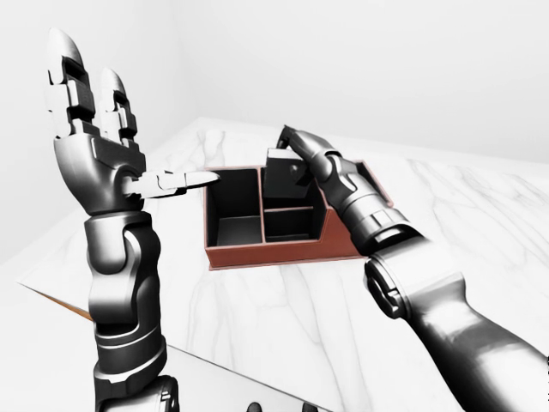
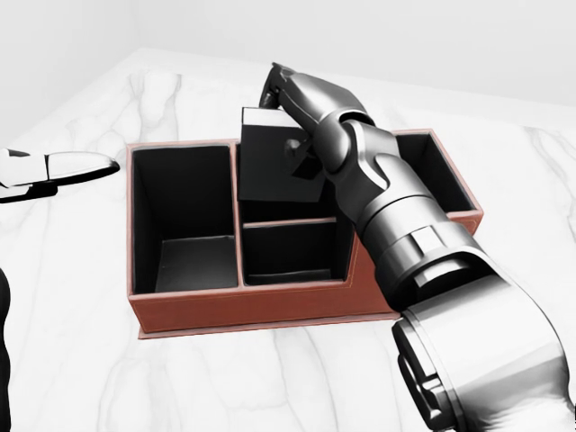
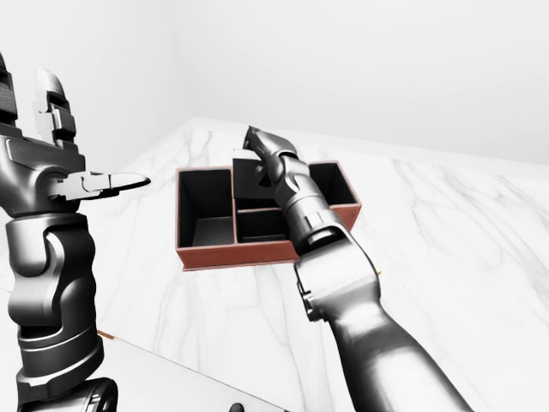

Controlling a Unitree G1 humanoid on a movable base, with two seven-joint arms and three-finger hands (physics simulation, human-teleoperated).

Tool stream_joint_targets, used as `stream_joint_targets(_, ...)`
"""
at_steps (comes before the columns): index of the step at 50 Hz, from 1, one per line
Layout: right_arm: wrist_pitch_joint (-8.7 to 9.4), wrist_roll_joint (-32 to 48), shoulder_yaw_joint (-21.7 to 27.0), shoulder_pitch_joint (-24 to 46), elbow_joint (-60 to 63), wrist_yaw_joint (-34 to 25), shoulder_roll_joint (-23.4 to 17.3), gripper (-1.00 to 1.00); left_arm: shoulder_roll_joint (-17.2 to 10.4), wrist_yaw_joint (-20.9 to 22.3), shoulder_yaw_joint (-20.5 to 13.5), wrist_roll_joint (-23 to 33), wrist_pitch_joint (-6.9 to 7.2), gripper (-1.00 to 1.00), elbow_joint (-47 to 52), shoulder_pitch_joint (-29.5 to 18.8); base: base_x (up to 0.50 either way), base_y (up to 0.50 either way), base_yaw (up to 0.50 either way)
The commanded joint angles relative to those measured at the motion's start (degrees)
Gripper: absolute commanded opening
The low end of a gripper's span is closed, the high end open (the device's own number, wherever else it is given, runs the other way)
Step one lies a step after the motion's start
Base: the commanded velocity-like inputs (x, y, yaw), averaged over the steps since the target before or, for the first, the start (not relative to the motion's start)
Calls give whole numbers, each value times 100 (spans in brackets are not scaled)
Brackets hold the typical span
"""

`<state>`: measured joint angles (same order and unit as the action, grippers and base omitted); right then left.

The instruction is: Pick up the book and place it in the front compartment of the caddy.

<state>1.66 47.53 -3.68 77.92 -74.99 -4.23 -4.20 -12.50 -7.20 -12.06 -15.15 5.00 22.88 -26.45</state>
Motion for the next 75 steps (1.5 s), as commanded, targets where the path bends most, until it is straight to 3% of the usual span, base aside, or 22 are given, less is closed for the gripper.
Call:
stream_joint_targets(1,-50,8,143,-51,146,217,44,-100,3,8,-2,-3,0,100,7,18,0,0,0)
stream_joint_targets(42,-228,200,112,-241,94,464,8,-100,20,30,8,22,0,100,-15,11,0,0,0)
stream_joint_targets(75,-594,463,82,-465,40,1067,22,-100,11,43,11,16,0,100,-39,22,0,0,0)
